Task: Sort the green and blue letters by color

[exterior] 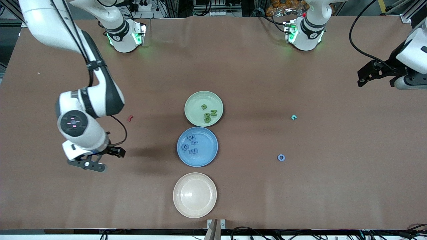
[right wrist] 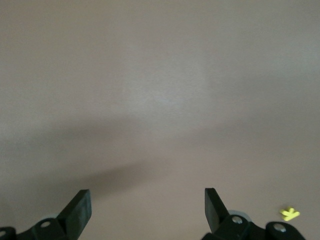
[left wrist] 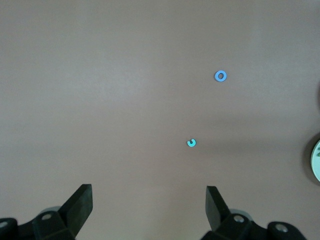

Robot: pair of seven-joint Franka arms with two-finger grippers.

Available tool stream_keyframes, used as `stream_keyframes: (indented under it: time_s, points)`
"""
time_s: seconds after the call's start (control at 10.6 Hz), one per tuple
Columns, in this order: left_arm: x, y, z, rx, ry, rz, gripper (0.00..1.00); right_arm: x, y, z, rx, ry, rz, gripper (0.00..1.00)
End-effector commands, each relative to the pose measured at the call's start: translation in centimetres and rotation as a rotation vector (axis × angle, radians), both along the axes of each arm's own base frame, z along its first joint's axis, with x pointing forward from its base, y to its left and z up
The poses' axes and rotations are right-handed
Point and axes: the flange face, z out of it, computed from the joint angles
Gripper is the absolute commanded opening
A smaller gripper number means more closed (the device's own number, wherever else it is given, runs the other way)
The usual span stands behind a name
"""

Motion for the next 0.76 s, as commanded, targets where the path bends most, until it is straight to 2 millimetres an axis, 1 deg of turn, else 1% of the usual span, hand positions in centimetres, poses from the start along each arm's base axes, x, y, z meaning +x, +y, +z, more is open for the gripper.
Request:
stream_keyframes:
  time_s: [0.0, 0.19, 0.38, 0.47, 0.66]
  points:
    - [-0.5, 0.5, 0.1, -0.019, 0.009, -0.033, 1.00, -0.9, -5.6, 4.7, 0.032, 0.038, 0.024, 1.00]
    - [-0.4, 0.5, -0.1, -0.018, 0.014, -0.053, 1.00, -1.4, -9.8, 8.2, 0.076, 0.025, 0.042, 1.00]
    - [-0.5, -0.2, -0.4, -0.014, 0.020, -0.071, 1.00, -3.0, -13.9, 12.4, 0.141, 0.029, 0.041, 1.00]
    - [-0.5, -0.4, -0.5, -0.012, 0.022, -0.074, 1.00, -4.0, -15.1, 14.2, 0.148, 0.039, 0.033, 1.00]
    - [-0.5, -0.8, -0.5, -0.013, 0.020, -0.082, 1.00, -5.8, -16.5, 17.6, 0.153, 0.039, 0.004, 1.00]
